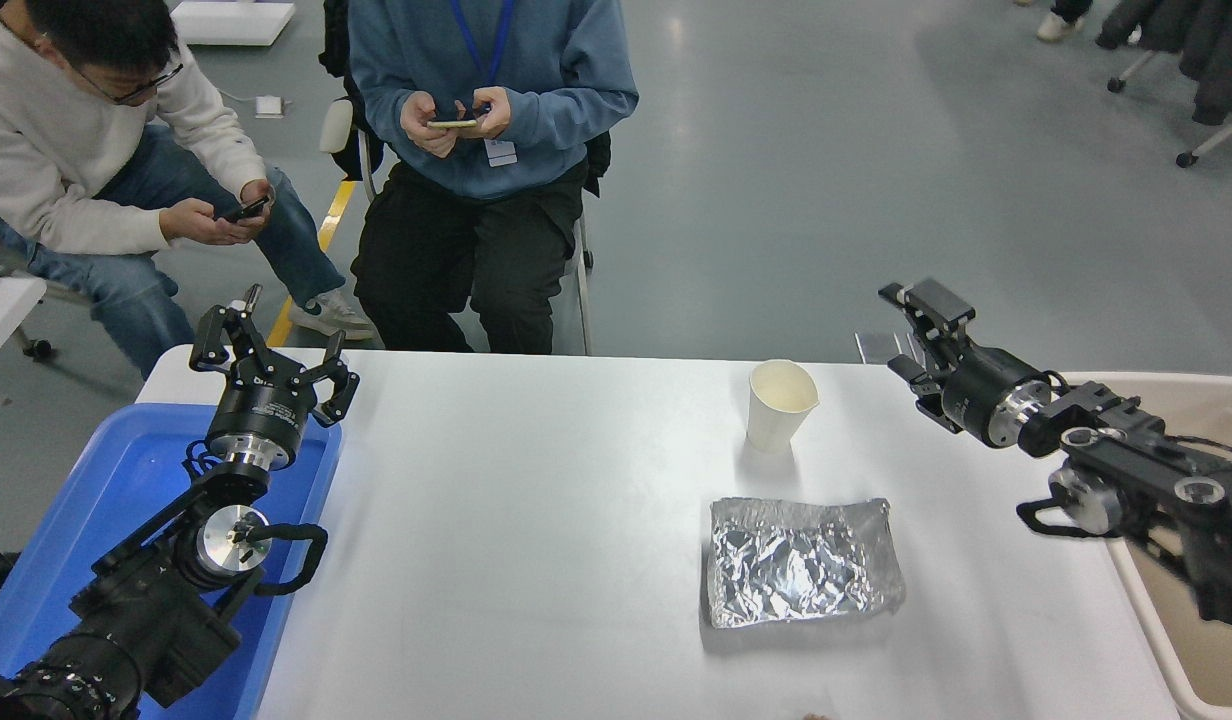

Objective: Dispose of the paper cup in the dustbin

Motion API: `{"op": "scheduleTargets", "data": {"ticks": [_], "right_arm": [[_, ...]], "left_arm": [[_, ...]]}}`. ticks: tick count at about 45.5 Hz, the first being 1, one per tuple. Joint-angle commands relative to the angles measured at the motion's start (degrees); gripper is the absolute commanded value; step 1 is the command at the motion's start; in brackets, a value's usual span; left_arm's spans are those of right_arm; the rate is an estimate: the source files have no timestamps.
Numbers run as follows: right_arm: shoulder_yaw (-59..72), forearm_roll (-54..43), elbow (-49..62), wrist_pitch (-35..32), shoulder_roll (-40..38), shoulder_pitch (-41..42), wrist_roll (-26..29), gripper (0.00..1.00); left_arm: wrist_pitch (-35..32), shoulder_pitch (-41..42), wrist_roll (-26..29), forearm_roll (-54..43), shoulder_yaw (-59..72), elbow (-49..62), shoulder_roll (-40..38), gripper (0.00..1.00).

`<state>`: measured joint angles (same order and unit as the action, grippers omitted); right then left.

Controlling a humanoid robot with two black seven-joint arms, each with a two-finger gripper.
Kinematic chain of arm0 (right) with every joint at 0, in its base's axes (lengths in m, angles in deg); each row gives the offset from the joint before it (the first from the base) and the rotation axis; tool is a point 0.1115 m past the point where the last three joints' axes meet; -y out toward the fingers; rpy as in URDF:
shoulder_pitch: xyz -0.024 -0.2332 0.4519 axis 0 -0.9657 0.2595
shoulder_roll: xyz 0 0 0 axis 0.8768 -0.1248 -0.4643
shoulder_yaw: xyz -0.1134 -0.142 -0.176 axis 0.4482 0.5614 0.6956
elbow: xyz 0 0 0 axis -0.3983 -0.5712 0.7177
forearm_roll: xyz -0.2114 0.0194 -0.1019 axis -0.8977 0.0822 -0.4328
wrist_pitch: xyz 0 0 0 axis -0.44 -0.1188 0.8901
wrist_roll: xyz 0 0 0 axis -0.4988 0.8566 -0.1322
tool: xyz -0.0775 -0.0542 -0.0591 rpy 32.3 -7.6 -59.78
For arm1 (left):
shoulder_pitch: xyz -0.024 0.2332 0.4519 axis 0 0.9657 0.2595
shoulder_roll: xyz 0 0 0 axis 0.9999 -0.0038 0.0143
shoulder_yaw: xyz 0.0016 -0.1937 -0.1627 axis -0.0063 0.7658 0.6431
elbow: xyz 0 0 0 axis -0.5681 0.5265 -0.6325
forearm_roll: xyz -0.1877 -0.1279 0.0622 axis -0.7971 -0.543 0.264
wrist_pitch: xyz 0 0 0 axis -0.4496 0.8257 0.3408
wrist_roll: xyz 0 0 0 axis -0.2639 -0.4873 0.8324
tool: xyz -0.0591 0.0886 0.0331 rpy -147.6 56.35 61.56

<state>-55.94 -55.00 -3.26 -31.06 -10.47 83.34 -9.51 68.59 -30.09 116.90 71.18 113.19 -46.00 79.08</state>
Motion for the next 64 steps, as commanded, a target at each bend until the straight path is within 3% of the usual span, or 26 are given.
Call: {"op": "scheduleTargets", "data": {"ticks": [1, 11, 26, 64], "right_arm": [[18.72, -1.68, -0.04, 0.15, 0.21, 11.31, 3.66, 1.00], [30.31, -3.44, 3.46, 0.15, 7.05, 17.55, 3.83, 1.00], [41.75, -2.30, 15.59, 1.73, 20.42, 17.38, 4.10, 1.00], [45.10, -3.44, 31.07, 1.47, 29.30, 8.95, 3.83, 1.00]], "left_arm": [[0.02, -0.09, -0.02, -0.02, -0.04, 0.00, 0.00, 1.00], [0.02, 0.00, -0.02, -0.02, -0.04, 0.00, 0.00, 1.00], [0.02, 0.00, -0.02, -0.02, -0.04, 0.00, 0.00, 1.00], [0.02, 0.00, -0.02, -0.02, -0.04, 0.09, 0.00, 1.00]]}}
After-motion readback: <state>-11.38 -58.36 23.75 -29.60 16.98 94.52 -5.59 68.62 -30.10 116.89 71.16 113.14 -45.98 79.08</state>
